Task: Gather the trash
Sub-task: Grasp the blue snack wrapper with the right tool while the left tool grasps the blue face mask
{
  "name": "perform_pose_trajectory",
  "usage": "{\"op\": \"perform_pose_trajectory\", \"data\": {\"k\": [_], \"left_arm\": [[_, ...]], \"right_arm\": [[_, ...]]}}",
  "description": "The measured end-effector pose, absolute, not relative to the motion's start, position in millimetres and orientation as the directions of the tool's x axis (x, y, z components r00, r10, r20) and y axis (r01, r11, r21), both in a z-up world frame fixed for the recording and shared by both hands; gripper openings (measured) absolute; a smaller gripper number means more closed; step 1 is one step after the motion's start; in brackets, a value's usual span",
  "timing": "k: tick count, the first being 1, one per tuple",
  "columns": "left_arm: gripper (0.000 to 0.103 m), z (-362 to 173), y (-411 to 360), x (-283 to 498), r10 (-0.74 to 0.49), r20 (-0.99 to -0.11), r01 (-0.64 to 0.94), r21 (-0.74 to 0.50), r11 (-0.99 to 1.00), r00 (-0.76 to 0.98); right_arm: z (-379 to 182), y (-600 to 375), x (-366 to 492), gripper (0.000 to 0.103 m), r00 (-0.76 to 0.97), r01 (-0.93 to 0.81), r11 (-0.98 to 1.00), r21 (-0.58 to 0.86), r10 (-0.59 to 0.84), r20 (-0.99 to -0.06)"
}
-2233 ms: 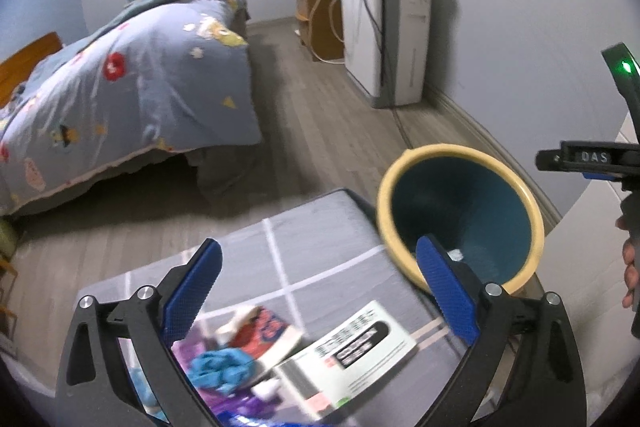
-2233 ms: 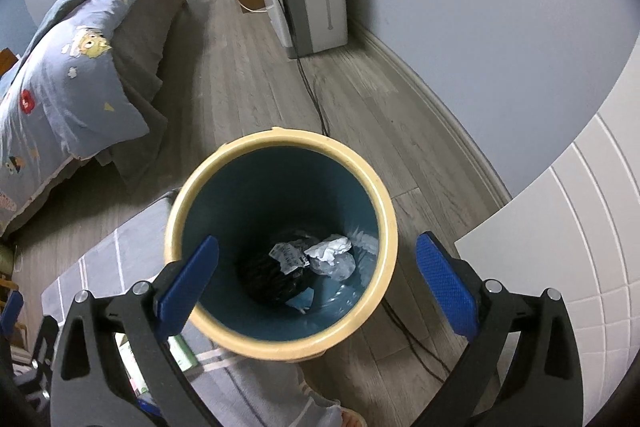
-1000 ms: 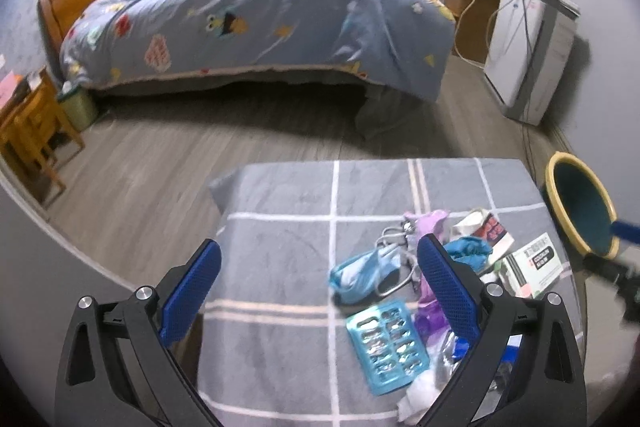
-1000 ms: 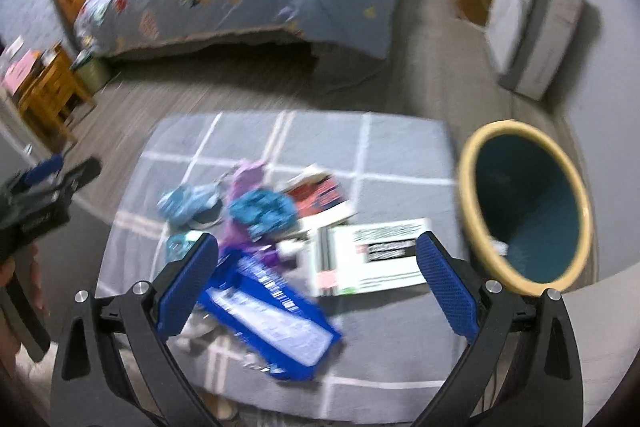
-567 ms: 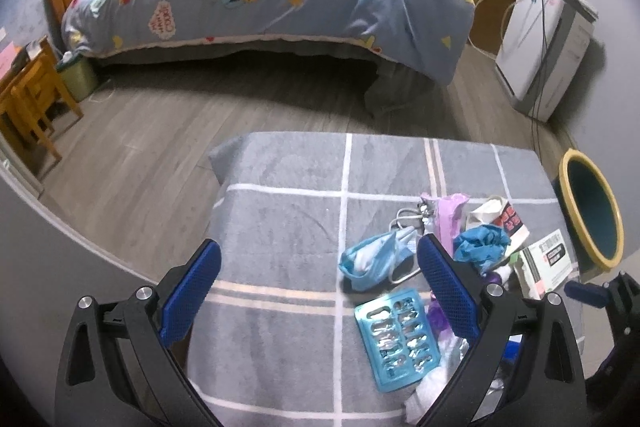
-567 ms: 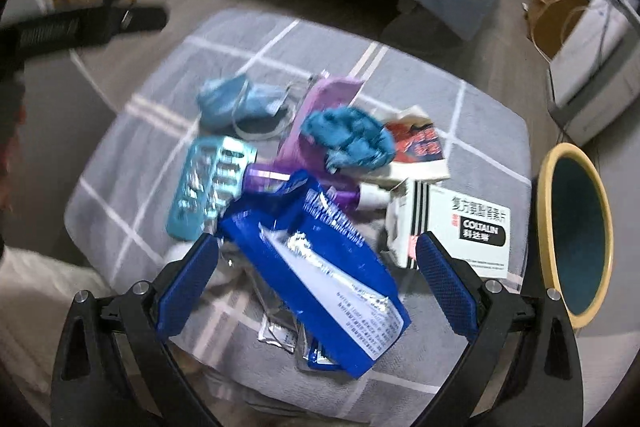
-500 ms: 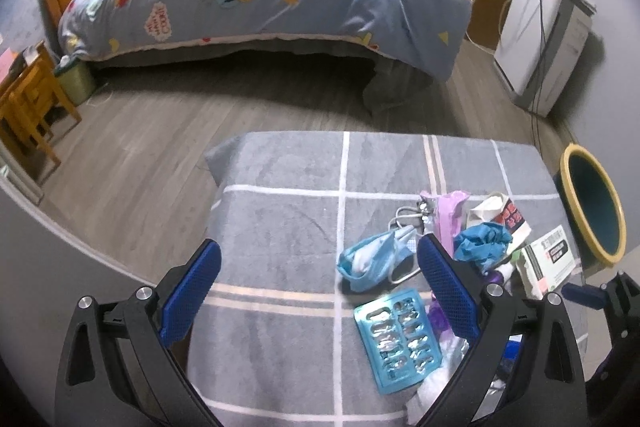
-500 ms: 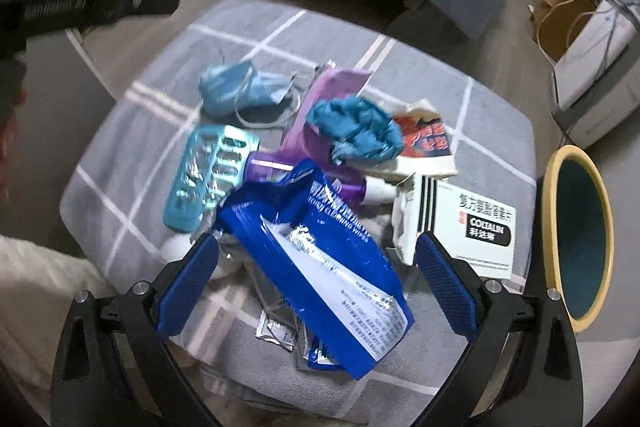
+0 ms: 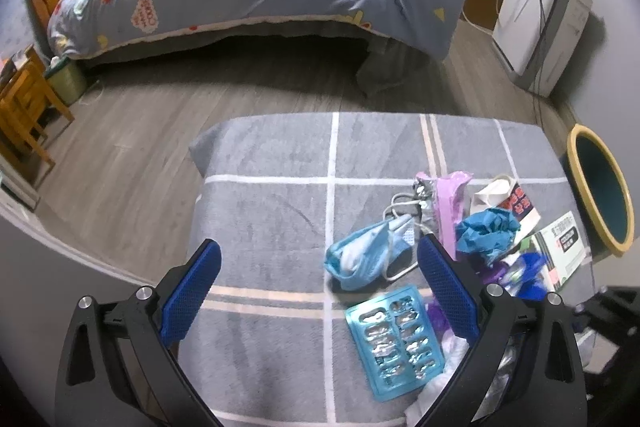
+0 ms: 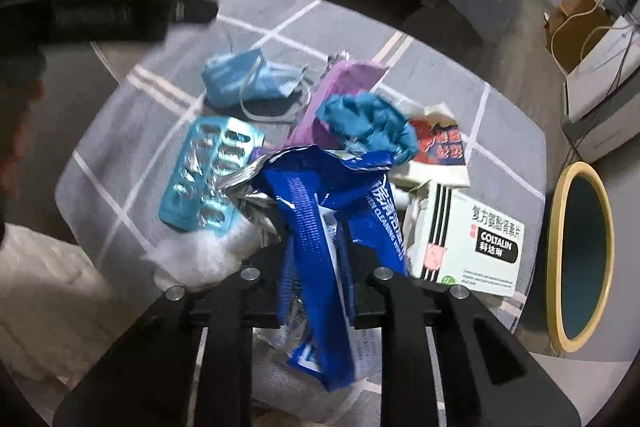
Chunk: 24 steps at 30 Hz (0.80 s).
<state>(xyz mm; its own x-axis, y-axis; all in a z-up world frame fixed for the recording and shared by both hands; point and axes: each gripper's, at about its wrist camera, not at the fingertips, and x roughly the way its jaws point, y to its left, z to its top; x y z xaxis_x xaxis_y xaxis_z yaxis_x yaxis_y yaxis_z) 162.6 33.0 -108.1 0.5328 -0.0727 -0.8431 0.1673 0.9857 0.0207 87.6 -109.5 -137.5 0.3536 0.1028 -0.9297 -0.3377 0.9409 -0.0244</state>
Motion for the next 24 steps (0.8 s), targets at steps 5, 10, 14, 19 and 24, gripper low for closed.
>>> {"op": "perform_pose_trajectory", "data": {"k": [5,10,14,19,24], "left_arm": [[0.097,-115.8,35.8,166.9,-0.078,-0.848,0.152,0.003,0.988,0.525],[0.097,-129.3,33.1,170.3,-0.085,-0.857,0.151,-0.008,0.989,0.509],[0.095,-142.9,27.9,172.9,-0.099,-0.866,0.170,-0.017,0.985,0.489],[0.076,-155.7,13.6,177.7,-0.140,-0.878,0.239,-0.030,0.971,0.459],[0.064,-169.3,0.3,180.3,-0.145,-0.887,0.288,-0.014,0.958,0.438]], "right_arm": [[-108.8,-124.2,94.9,0.017,0.421,-0.286,0.958,0.020,0.145,-0.895],[-92.1,-142.7,111.9,0.017,0.476,-0.208,0.978,0.032,0.130,-0.870],[-89.0,-156.5,128.6,0.017,0.488,-0.158,0.987,0.031,0.105,-0.866],[-93.8,-175.5,156.5,0.017,0.491,-0.097,0.993,0.070,0.109,-0.864],[-98.1,-183.3,176.4,0.017,0.488,-0.065,0.990,0.122,0.138,-0.862]]}}
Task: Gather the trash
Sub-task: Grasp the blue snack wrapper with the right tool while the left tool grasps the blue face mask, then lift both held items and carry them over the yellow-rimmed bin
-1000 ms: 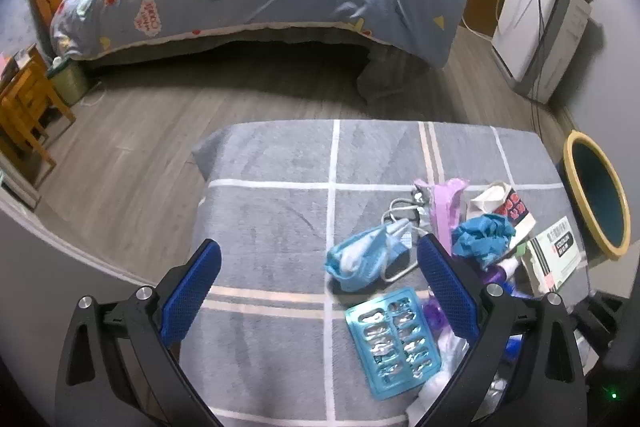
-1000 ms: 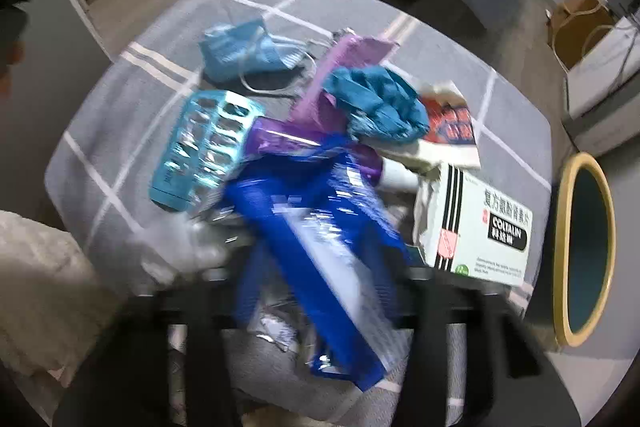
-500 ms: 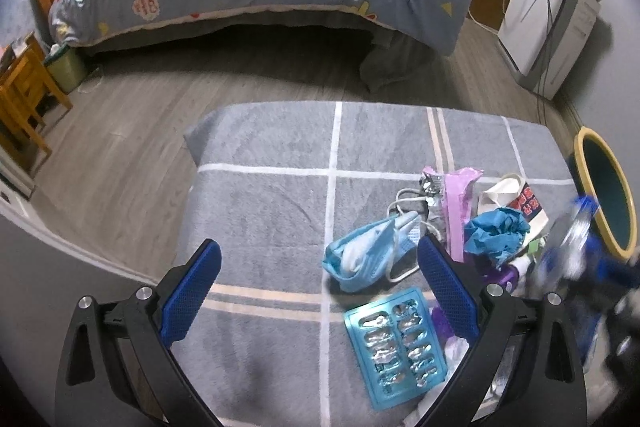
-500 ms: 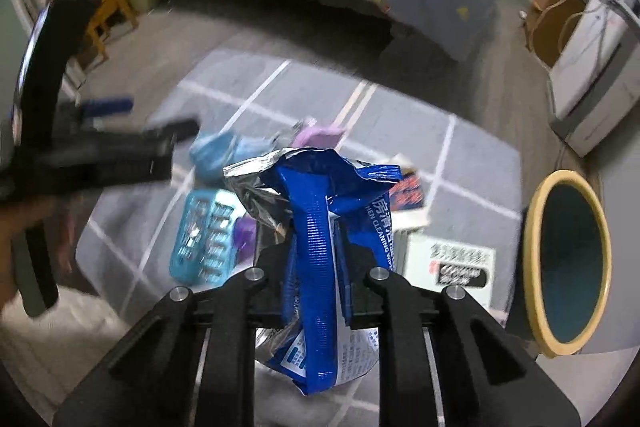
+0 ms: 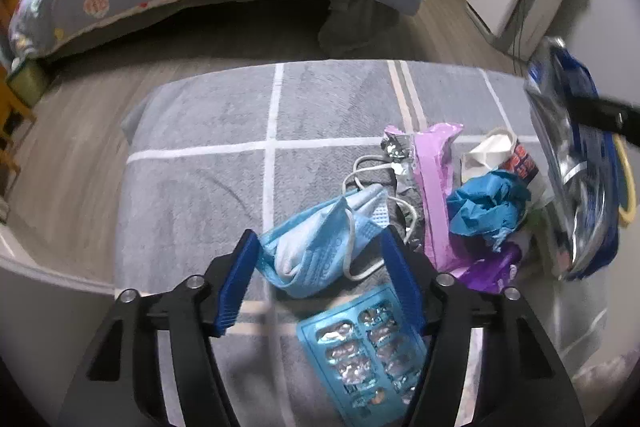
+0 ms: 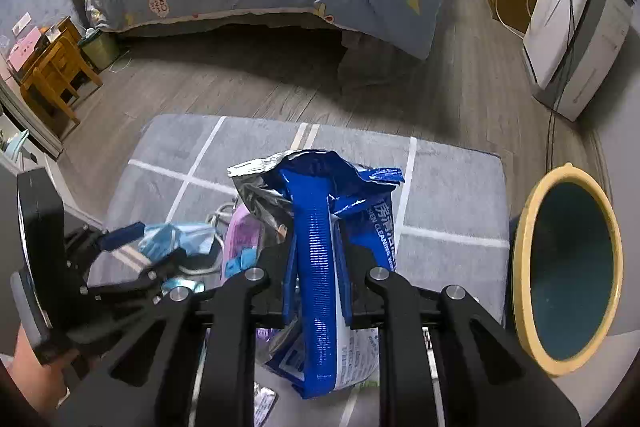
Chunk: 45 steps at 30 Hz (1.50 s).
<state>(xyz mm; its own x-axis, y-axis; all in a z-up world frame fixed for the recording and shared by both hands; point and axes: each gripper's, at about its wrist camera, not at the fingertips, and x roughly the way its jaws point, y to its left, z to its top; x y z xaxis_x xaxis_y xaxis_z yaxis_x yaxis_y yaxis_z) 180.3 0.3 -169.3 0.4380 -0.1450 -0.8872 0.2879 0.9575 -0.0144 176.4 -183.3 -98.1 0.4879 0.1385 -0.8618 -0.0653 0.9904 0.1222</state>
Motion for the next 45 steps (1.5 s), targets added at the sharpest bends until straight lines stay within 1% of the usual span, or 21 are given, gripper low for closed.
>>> {"op": "perform_pose_trajectory", "data": {"k": [1,3,4,5,6,8,12,13,14,15,16,17,22,25,30,31,32,33,35,37,45], "left_arm": [[0.062,-170.8,-1.4,180.6,-0.140,-0.888,0.292,-0.007,0.956,0.438],[0.054,-176.6,-2.5,183.8,-0.131,-0.896,0.298,0.002,0.954,0.424],[0.047,-180.3,-2.4,185.3,-0.121,-0.903,0.300,0.009,0.954,0.413],[0.043,-182.7,-2.4,186.2,-0.108,-0.907,0.298,0.020,0.954,0.407],[0.036,-184.9,-2.1,186.6,-0.100,-0.910,0.295,0.025,0.955,0.401],[0.025,-185.1,-0.9,187.8,-0.107,-0.912,0.295,0.015,0.955,0.395],[0.022,-177.8,-2.7,187.2,-0.090,-0.904,0.307,0.047,0.950,0.417],[0.022,-177.4,-2.7,187.4,-0.092,-0.905,0.306,0.044,0.951,0.416],[0.021,-177.6,-1.7,187.0,-0.096,-0.907,0.304,0.037,0.952,0.411],[0.021,-177.9,-1.4,185.4,-0.094,-0.907,0.304,0.038,0.952,0.410],[0.022,-178.6,-0.9,184.1,-0.092,-0.909,0.306,0.040,0.951,0.407],[0.022,-178.5,-1.6,182.6,-0.093,-0.910,0.307,0.040,0.951,0.405],[0.022,-176.2,3.8,180.7,-0.093,-0.912,0.297,0.033,0.954,0.399],[0.022,-175.1,4.5,175.8,-0.103,-0.915,0.285,0.014,0.958,0.390],[0.022,-173.9,0.1,166.2,-0.092,-0.919,0.306,0.033,0.952,0.384],[0.021,-172.5,-1.0,164.5,-0.093,-0.918,0.309,0.033,0.951,0.385],[0.021,-171.2,-1.5,163.1,-0.094,-0.917,0.312,0.035,0.949,0.388],[0.021,-169.9,-1.8,161.9,-0.090,-0.915,0.316,0.042,0.948,0.393],[0.021,-167.8,-2.6,160.5,-0.086,-0.912,0.322,0.052,0.945,0.401],[0.021,-166.9,-2.6,159.9,-0.083,-0.910,0.321,0.057,0.945,0.407],[0.021,-146.2,-0.6,151.5,-0.095,-0.887,0.307,0.055,0.950,0.453]], "right_arm": [[-100.4,-182.6,181.1,0.017,0.482,-0.068,0.989,0.130,0.147,-0.864],[-101.9,-178.9,185.1,0.017,0.475,-0.073,0.988,0.136,0.155,-0.866],[-103.2,-177.8,186.9,0.017,0.472,-0.075,0.987,0.139,0.158,-0.867],[-104.7,-176.5,188.6,0.017,0.468,-0.075,0.987,0.141,0.160,-0.869],[-107.0,-174.7,191.1,0.017,0.459,-0.079,0.986,0.144,0.164,-0.873],[-111.0,-171.7,192.6,0.017,0.449,-0.090,0.987,0.133,0.160,-0.879],[-124.9,-166.8,196.5,0.018,0.419,-0.099,0.991,0.095,0.128,-0.899],[-127.9,-166.9,197.4,0.021,0.413,-0.098,0.991,0.095,0.127,-0.902],[-130.3,-166.5,198.3,0.032,0.406,-0.096,0.991,0.092,0.124,-0.905],[-131.6,-167.2,197.3,0.040,0.403,-0.091,0.992,0.091,0.120,-0.907],[-131.3,-167.4,196.3,0.059,0.405,-0.089,0.992,0.092,0.120,-0.907],[-130.4,-167.3,194.1,0.069,0.408,-0.087,0.992,0.087,0.115,-0.905],[-130.1,-165.4,179.9,0.069,0.398,-0.108,0.991,0.076,0.113,-0.911],[-135.0,-165.2,169.0,0.069,0.368,-0.087,0.993,0.082,0.108,-0.923],[-142.7,-163.6,160.4,0.067,0.351,-0.074,0.994,0.081,0.102,-0.931],[-143.3,-163.9,160.4,0.060,0.355,-0.074,0.994,0.076,0.098,-0.930],[-144.2,-164.5,160.6,0.045,0.353,-0.072,0.994,0.080,0.100,-0.930],[-145.2,-165.9,161.4,0.038,0.350,-0.063,0.994,0.090,0.107,-0.931],[-143.8,-171.6,162.6,0.033,0.362,-0.029,0.994,0.106,0.109,-0.926],[-141.8,-175.2,163.1,0.031,0.373,-0.009,0.994,0.106,0.102,-0.922],[-120.5,-177.4,158.2,0.029,0.429,-0.012,0.996,0.093,0.089,-0.899]]}}
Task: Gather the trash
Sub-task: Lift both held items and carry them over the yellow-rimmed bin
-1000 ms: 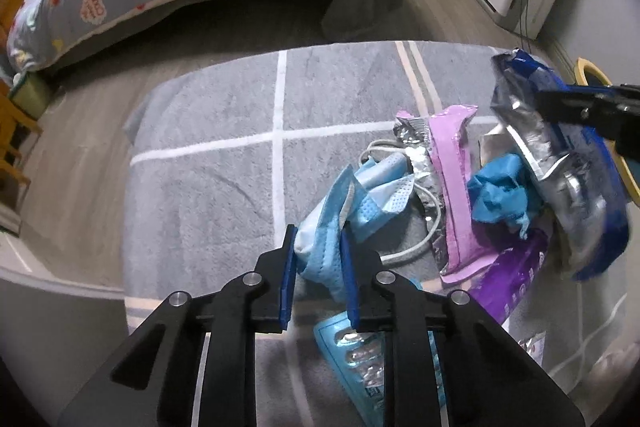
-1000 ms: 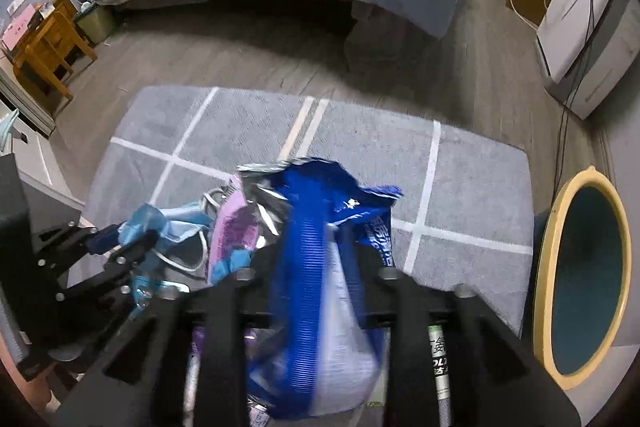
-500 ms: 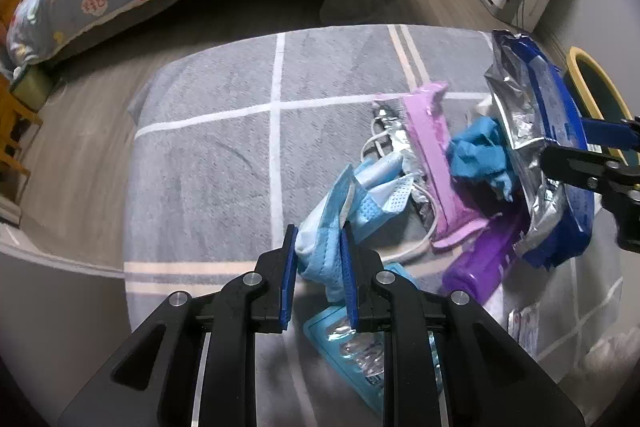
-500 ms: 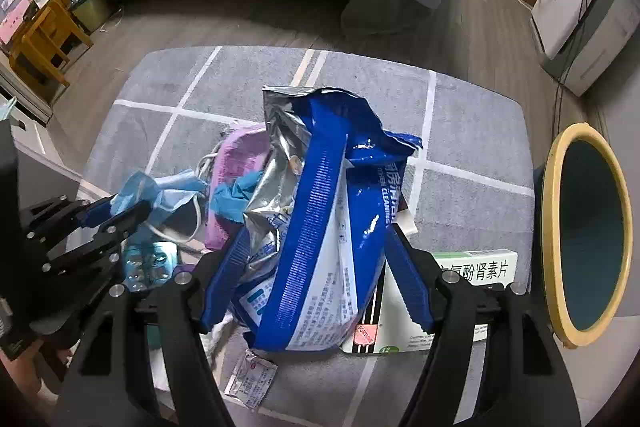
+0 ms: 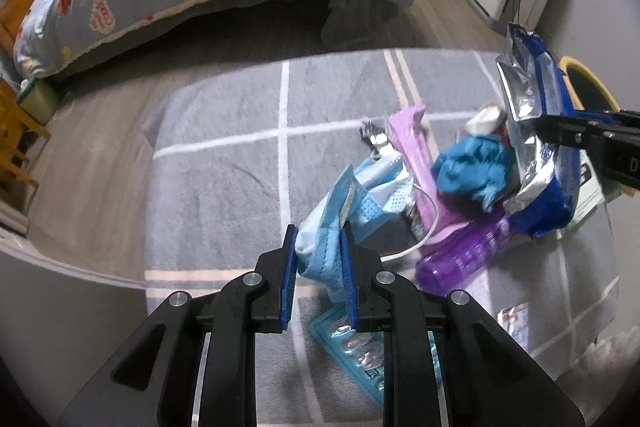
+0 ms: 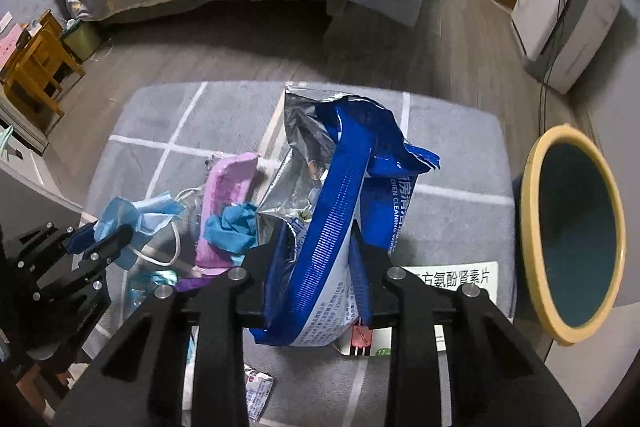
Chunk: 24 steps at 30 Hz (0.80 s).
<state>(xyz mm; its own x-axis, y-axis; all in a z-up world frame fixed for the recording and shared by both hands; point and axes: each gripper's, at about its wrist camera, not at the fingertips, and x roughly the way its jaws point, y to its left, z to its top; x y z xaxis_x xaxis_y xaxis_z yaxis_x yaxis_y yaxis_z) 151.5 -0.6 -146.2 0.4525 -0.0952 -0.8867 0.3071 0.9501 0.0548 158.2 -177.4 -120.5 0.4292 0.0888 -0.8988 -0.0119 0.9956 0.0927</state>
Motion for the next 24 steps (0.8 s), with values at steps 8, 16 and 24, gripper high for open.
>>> {"op": "perform_pose_trajectory", "data": {"k": [8,16,24], "left_arm": [[0.021,-84.9,-2.0,138.6,-0.122,-0.844,0.332,0.069,0.941,0.523],[0.021,-16.6,-0.1,132.7,-0.125,-0.798,0.373,0.131,0.918,0.590],[0.022,-6.1,4.5,126.2,-0.157,-0.768,0.371,0.110,0.922,0.620]], "right_arm": [[-80.1,-184.6,148.6,0.029,0.488,-0.021,0.993,0.114,0.110,-0.866],[-26.7,-203.8,141.2,0.029,0.526,-0.088,0.992,0.095,0.128,-0.841],[-19.0,-207.8,132.8,0.029,0.540,-0.131,0.986,0.099,0.155,-0.827]]}}
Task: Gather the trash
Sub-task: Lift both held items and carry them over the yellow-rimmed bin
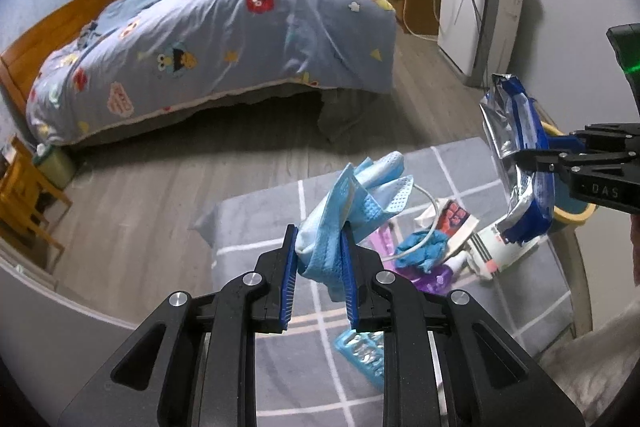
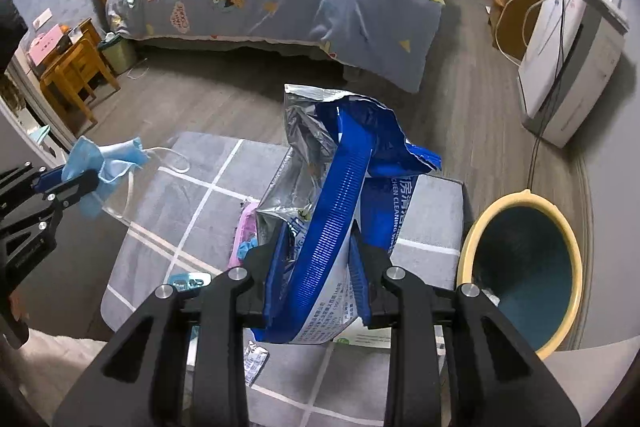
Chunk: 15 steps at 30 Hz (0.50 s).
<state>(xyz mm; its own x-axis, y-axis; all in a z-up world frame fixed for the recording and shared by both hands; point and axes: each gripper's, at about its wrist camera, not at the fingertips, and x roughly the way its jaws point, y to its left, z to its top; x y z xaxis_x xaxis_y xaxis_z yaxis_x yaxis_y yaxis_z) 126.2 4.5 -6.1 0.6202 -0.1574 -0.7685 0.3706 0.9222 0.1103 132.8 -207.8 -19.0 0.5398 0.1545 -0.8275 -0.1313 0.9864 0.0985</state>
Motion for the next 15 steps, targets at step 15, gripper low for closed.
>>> {"op": "perform_pose_trajectory", "data": {"k": [15], "left_arm": [[0.022,20.2,-38.2,126.4,-0.248,-0.699,0.440,0.106,0.892,0.671]], "right_arm": [[-8.1,-234.2,121.8,0.029,0.599,-0.143,0.987,0.081,0.151,-0.786]]}}
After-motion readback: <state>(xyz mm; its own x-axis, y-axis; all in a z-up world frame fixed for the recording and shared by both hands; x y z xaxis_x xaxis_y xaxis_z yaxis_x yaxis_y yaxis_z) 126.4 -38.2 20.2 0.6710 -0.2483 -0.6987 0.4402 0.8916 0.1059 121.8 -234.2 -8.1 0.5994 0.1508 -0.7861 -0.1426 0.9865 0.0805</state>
